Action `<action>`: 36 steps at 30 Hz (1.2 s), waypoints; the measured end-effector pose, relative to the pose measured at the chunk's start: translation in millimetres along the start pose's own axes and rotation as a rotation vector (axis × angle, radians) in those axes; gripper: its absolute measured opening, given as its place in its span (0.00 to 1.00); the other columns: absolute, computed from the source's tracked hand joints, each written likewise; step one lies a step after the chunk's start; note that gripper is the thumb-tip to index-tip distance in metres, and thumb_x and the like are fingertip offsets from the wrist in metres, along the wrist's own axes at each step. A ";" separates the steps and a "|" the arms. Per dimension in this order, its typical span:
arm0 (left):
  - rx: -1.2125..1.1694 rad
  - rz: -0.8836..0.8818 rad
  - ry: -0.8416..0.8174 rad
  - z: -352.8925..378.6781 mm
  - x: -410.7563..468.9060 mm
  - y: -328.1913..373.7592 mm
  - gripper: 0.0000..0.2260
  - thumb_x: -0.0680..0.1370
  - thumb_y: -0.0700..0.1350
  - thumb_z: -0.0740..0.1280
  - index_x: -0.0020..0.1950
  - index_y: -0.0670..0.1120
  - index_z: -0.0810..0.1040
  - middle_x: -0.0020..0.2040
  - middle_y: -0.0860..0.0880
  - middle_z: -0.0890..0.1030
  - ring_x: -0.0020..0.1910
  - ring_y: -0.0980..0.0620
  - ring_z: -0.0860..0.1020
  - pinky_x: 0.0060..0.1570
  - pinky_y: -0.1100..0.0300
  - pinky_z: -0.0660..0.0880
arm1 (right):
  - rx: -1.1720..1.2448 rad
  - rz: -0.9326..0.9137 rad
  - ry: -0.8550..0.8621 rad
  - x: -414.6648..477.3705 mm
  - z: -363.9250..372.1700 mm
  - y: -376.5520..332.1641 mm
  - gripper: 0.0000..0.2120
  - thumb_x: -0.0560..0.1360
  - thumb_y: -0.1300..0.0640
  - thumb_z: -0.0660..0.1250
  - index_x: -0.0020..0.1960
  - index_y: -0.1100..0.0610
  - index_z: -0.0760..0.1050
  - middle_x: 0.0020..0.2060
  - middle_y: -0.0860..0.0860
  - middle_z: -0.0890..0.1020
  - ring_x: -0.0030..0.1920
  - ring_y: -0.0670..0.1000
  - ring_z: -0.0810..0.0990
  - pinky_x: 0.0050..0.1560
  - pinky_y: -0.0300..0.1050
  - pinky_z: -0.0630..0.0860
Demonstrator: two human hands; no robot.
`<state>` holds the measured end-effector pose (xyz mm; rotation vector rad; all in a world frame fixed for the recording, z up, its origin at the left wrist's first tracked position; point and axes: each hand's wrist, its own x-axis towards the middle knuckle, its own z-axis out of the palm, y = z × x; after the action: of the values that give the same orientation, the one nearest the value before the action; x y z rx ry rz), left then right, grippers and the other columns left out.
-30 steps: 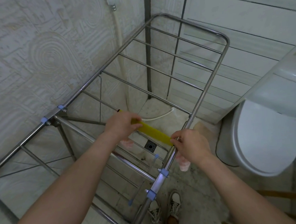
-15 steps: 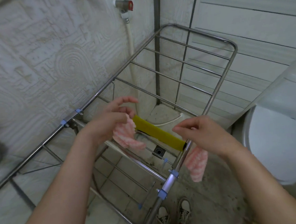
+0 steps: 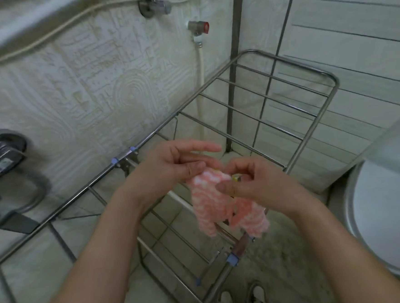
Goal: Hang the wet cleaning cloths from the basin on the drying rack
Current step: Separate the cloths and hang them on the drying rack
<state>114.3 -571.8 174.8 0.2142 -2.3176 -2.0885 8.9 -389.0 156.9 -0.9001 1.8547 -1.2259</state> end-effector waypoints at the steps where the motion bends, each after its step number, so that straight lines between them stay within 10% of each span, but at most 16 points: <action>1: 0.065 -0.014 0.007 -1.9 -0.7 2.8 0.18 0.75 0.32 0.65 0.61 0.50 0.78 0.49 0.45 0.85 0.52 0.47 0.82 0.52 0.52 0.76 | -0.017 0.000 -0.029 -0.5 -2.6 0.4 0.10 0.71 0.53 0.74 0.43 0.59 0.78 0.27 0.48 0.72 0.24 0.41 0.65 0.28 0.35 0.62; 11: 1.070 -0.071 -0.021 -7.5 4.7 3.3 0.19 0.71 0.32 0.65 0.52 0.54 0.82 0.41 0.57 0.78 0.41 0.59 0.76 0.41 0.64 0.73 | -0.807 0.107 -0.100 -4.5 -17.3 24.5 0.21 0.72 0.53 0.70 0.28 0.54 0.62 0.26 0.50 0.63 0.28 0.49 0.62 0.33 0.45 0.61; 23: 0.909 0.100 0.519 -18.9 9.1 -74.5 0.10 0.68 0.28 0.67 0.39 0.40 0.84 0.36 0.44 0.83 0.36 0.46 0.80 0.41 0.52 0.78 | -0.581 0.057 0.020 -23.4 1.0 37.8 0.14 0.76 0.49 0.66 0.35 0.53 0.79 0.28 0.52 0.79 0.28 0.48 0.73 0.34 0.45 0.72; 28: 1.021 -0.099 0.387 -25.7 -12.5 -124.2 0.10 0.67 0.28 0.69 0.39 0.42 0.85 0.41 0.44 0.85 0.43 0.46 0.82 0.50 0.57 0.74 | -0.849 0.048 -0.183 -16.9 56.3 66.2 0.22 0.78 0.50 0.62 0.27 0.51 0.63 0.24 0.47 0.67 0.27 0.46 0.68 0.39 0.45 0.68; 36: 1.429 -0.375 -0.019 -18.5 -23.5 -145.5 0.11 0.74 0.42 0.66 0.51 0.55 0.81 0.55 0.56 0.80 0.61 0.52 0.71 0.58 0.52 0.61 | -0.704 0.165 -0.323 -20.1 87.5 93.0 0.17 0.73 0.39 0.66 0.45 0.53 0.83 0.39 0.47 0.84 0.40 0.48 0.81 0.42 0.45 0.79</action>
<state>152.8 -601.8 34.5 0.6190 -3.4066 -0.0454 79.0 -381.7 48.5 -1.1931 2.0539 -0.2780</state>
